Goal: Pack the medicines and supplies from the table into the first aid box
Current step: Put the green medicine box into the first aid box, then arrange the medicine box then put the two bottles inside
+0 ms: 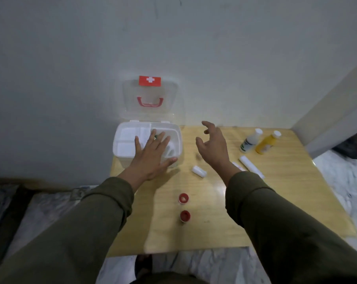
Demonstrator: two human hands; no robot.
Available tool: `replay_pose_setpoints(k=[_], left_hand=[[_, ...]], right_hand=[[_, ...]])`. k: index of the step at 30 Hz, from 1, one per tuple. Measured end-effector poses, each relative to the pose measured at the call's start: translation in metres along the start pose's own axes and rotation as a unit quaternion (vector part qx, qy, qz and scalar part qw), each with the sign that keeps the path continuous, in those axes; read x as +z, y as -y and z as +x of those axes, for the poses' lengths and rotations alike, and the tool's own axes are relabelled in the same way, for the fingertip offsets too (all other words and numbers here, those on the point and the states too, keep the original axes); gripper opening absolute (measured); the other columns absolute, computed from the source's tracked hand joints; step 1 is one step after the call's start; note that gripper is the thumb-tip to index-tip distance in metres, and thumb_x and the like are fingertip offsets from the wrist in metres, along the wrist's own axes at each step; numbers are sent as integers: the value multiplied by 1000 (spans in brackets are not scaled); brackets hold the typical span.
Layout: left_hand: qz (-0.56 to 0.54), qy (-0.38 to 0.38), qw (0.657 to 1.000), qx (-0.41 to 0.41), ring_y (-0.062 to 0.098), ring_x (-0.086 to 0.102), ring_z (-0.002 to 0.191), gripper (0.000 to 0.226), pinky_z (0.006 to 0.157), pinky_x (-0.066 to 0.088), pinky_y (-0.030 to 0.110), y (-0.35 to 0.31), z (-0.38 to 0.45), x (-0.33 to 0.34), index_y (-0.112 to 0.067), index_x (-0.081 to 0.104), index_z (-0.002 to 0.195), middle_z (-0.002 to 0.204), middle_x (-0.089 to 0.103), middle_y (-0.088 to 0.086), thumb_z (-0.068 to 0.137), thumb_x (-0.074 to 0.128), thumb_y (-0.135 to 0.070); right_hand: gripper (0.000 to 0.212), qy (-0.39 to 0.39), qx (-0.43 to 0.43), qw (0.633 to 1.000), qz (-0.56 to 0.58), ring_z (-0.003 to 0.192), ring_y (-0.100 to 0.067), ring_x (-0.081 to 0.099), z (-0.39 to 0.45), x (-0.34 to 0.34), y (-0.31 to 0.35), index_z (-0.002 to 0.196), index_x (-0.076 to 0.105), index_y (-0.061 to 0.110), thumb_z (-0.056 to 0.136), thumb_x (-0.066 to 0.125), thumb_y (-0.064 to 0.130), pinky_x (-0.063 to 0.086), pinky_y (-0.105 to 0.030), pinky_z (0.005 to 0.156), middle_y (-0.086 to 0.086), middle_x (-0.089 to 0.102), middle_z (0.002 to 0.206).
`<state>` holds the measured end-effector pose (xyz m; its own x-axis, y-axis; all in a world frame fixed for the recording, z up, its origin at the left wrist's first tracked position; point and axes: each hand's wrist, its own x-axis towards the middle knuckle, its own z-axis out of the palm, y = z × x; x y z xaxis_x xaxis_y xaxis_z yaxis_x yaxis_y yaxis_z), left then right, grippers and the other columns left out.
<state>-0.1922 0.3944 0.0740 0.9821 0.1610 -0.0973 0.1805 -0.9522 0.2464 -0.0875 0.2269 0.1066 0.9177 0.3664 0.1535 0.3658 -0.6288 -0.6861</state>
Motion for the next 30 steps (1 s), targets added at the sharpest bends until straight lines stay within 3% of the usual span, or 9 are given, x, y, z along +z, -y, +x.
replay_pose_setpoints(k=[5,9,16,22,30], left_hand=[[60,13,997,-45,23,-17,145,74,109,-5,67,-31,-2,25,-27,-5,149,159,-14,1,90,21,-64],[57,-2,996,-69,26,-13,146,73,109,-2,67,-35,-1,31,-29,-5,149,160,-12,2,90,21,-64],[64,-12,994,-84,26,-13,146,74,108,-4,67,-36,3,35,-29,-1,149,160,-8,1,89,24,-64],[72,-6,993,-91,27,-15,146,76,109,-2,66,-36,3,35,-29,-3,149,160,-9,2,88,25,-65],[74,9,993,-89,27,-14,146,77,110,-1,65,-34,3,31,-29,-5,149,160,-9,3,88,22,-66]], right_hand=[[59,22,39,999,-15,82,-21,59,-54,-37,-61,135,40,23,83,67,23,46,-31,79,-9,50,118],[76,53,88,992,-72,119,-24,49,-90,-58,-114,138,36,25,74,76,36,43,-37,92,-11,46,132],[96,126,200,954,-182,132,-28,31,-128,-75,-159,142,23,36,65,76,54,33,-45,100,-8,35,142],[93,135,217,950,-177,123,-26,32,-140,-68,-165,142,21,39,68,78,47,37,-42,92,-8,36,133],[101,116,194,964,-137,120,-31,40,-123,-73,-151,145,13,31,68,78,39,39,-43,95,-14,48,124]])
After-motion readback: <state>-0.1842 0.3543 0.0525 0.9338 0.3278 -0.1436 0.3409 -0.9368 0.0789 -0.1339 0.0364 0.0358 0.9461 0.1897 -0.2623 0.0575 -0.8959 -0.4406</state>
